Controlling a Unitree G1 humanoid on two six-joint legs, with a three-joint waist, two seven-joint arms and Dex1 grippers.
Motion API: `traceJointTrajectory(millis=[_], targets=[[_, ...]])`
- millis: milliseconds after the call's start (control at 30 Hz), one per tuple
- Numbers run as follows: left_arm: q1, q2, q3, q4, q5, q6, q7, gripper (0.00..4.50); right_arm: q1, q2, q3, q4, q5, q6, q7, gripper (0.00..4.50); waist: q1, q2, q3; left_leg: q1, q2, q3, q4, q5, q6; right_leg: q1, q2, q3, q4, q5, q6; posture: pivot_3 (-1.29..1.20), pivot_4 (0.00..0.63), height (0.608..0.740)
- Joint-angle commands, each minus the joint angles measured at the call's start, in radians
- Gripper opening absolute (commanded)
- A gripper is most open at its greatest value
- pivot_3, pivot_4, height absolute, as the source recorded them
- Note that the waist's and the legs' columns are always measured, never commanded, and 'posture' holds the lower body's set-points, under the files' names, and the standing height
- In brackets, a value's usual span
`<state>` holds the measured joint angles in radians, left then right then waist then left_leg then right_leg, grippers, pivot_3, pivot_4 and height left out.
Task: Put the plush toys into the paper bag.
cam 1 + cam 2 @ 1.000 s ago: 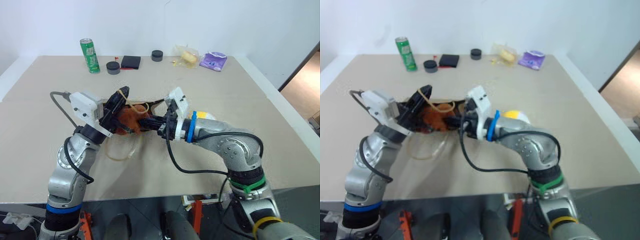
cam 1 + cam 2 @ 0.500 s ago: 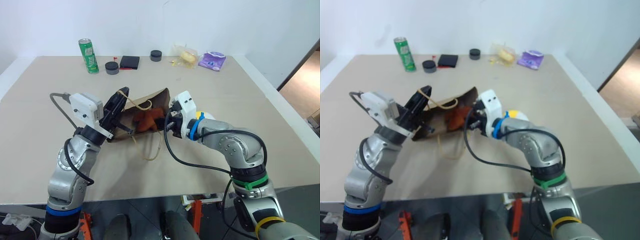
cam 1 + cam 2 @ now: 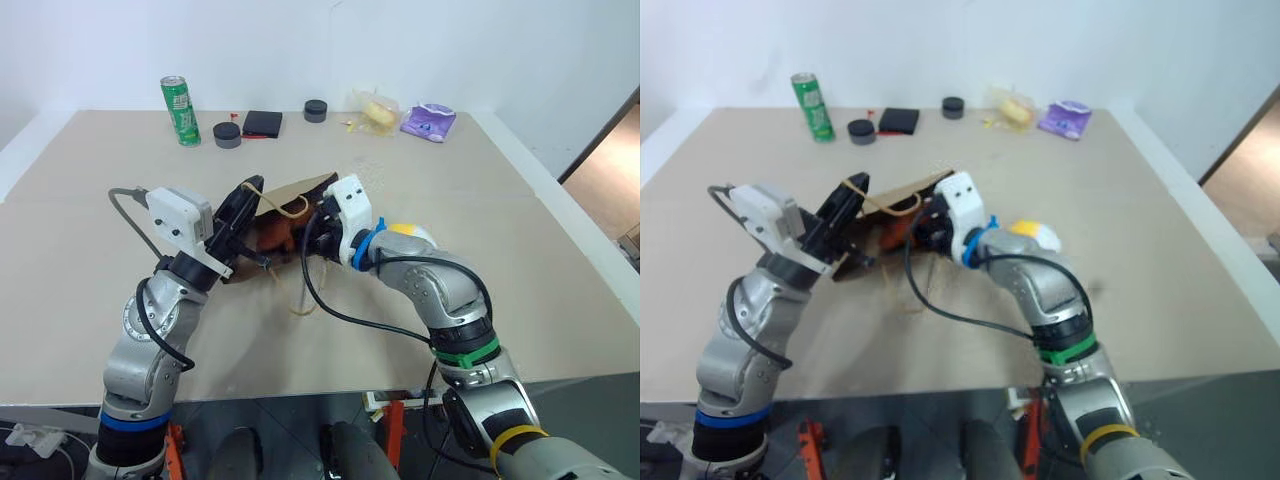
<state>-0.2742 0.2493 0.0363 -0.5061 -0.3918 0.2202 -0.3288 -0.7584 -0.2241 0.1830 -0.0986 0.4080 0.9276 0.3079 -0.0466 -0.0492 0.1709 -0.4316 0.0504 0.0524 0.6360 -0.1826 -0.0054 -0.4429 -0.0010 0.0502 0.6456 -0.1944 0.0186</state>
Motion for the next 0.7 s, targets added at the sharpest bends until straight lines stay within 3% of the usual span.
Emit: traceJointTrajectory(millis=[33, 133, 267, 433, 600, 700], targets=[[-0.031, -0.009, 0.007, -0.004, -0.008, 0.005, 0.010, 0.00, 0.008, -0.075, -0.088, -0.208, 0.070, 0.041, 0.066, 3.59, 0.001, 0.000, 0.000, 0.000, 0.000, 0.000, 0.000, 0.000, 0.000, 0.000, 0.000, -0.001, 0.000, 0.000, 0.000, 0.00, 0.150, 0.740], [-0.042, -0.014, 0.008, 0.010, -0.013, 0.007, 0.010, 0.00, 0.034, -0.156, -0.152, -0.330, 0.150, 0.078, 0.144, 4.34, 0.002, 0.000, 0.000, 0.000, 0.000, -0.001, 0.000, 0.000, 0.000, 0.000, 0.000, -0.001, 0.000, 0.000, 0.000, 0.00, 0.150, 0.740], [-0.053, -0.016, 0.005, 0.028, -0.019, 0.007, 0.001, 0.00, 0.100, -0.295, -0.290, -0.436, 0.270, 0.111, 0.263, 4.34, 0.005, 0.000, 0.000, 0.000, 0.000, -0.001, 0.000, 0.000, 0.000, 0.000, -0.001, -0.001, 0.000, -0.002, -0.003, 0.00, 0.150, 0.740], [-0.073, -0.022, 0.009, 0.055, -0.028, 0.011, -0.011, 0.00, 0.184, -0.464, -0.302, -0.196, 0.069, 0.083, 0.164, 4.34, 0.003, -0.001, 0.000, 0.002, -0.003, 0.000, 0.000, 0.000, 0.000, 0.002, -0.004, -0.001, 0.000, -0.004, -0.004, 0.00, 0.150, 0.740], [-0.092, -0.029, 0.010, 0.073, -0.039, 0.020, -0.019, 0.00, 0.203, -0.435, -0.226, 0.080, -0.083, -0.062, 0.101, 4.34, -0.001, 0.000, 0.000, 0.002, -0.003, 0.002, 0.000, 0.000, 0.000, 0.001, -0.003, 0.002, 0.000, -0.004, -0.003, 0.00, 0.150, 0.740], [-0.107, -0.031, 0.016, 0.087, -0.048, 0.028, -0.018, 0.00, 0.165, -0.369, -0.239, 0.198, -0.087, -0.134, 0.108, 4.34, -0.001, 0.000, 0.000, 0.002, -0.003, 0.001, -0.001, 0.000, 0.000, 0.001, -0.001, 0.002, 0.000, -0.003, -0.003, 0.00, 0.150, 0.740]])
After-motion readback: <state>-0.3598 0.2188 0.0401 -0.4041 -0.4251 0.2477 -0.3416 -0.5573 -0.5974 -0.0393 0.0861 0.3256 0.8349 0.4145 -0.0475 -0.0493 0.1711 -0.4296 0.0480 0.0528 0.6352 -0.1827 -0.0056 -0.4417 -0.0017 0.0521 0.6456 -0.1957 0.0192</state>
